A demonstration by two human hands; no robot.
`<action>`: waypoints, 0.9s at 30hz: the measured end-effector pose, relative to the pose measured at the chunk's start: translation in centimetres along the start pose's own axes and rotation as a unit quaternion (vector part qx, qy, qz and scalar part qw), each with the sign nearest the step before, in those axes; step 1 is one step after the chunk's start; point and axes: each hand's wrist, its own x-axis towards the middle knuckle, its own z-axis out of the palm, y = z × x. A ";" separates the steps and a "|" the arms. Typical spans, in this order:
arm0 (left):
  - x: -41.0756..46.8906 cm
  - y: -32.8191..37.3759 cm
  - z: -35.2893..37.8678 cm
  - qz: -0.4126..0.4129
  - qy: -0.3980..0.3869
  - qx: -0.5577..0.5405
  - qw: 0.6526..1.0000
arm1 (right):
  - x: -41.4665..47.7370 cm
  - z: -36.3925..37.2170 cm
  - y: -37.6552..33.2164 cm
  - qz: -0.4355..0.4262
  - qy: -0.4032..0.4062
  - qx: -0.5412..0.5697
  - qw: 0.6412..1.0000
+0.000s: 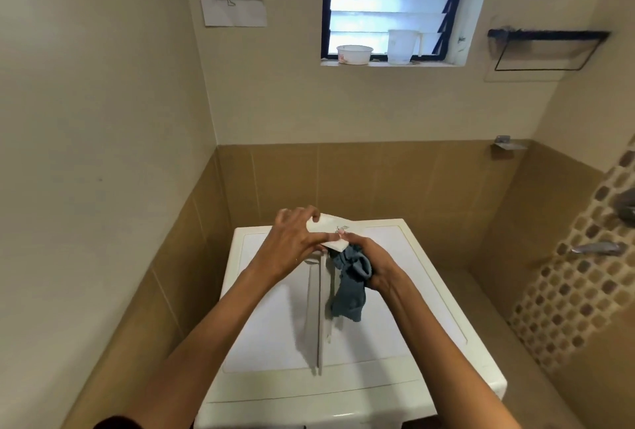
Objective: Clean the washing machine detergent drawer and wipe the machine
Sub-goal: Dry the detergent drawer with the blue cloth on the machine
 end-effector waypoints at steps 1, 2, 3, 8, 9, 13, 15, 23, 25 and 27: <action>-0.1 0.2 0.1 -0.049 0.019 -0.025 0.998 | 0.0 -0.1 0.4 -0.011 0.000 0.037 0.999; -0.2 0.7 0.1 -0.117 0.038 -0.073 0.990 | 0.0 -0.1 0.9 -0.026 0.001 0.071 0.997; -0.4 1.3 0.1 -0.204 0.050 -0.143 0.967 | 0.1 -0.1 1.3 -0.045 0.002 0.096 0.994; -0.7 3.0 0.0 -0.558 0.127 -0.468 0.674 | 0.6 -0.3 3.1 -0.120 0.049 0.091 0.987; -0.5 2.9 0.1 -0.580 0.097 -0.520 0.620 | 0.8 -0.3 3.5 -0.129 0.061 0.077 0.987; 0.5 3.1 -0.1 -0.571 0.016 -0.620 0.538 | 0.8 0.7 5.4 -0.151 0.102 0.008 0.983; 0.8 3.2 0.1 -0.589 0.016 -0.608 0.532 | 0.4 1.0 6.1 -0.153 0.108 -0.001 0.982; 0.8 3.9 0.7 -0.615 0.079 -0.622 0.478 | -1.3 0.0 5.1 -0.088 0.067 -0.115 0.987; 0.8 4.0 0.6 -0.615 0.087 -0.624 0.474 | -2.2 -1.3 3.8 -0.028 0.086 -0.100 0.991; 0.8 3.9 0.7 -0.613 0.085 -0.630 0.469 | -2.8 -3.0 2.5 -0.046 0.164 -0.070 0.983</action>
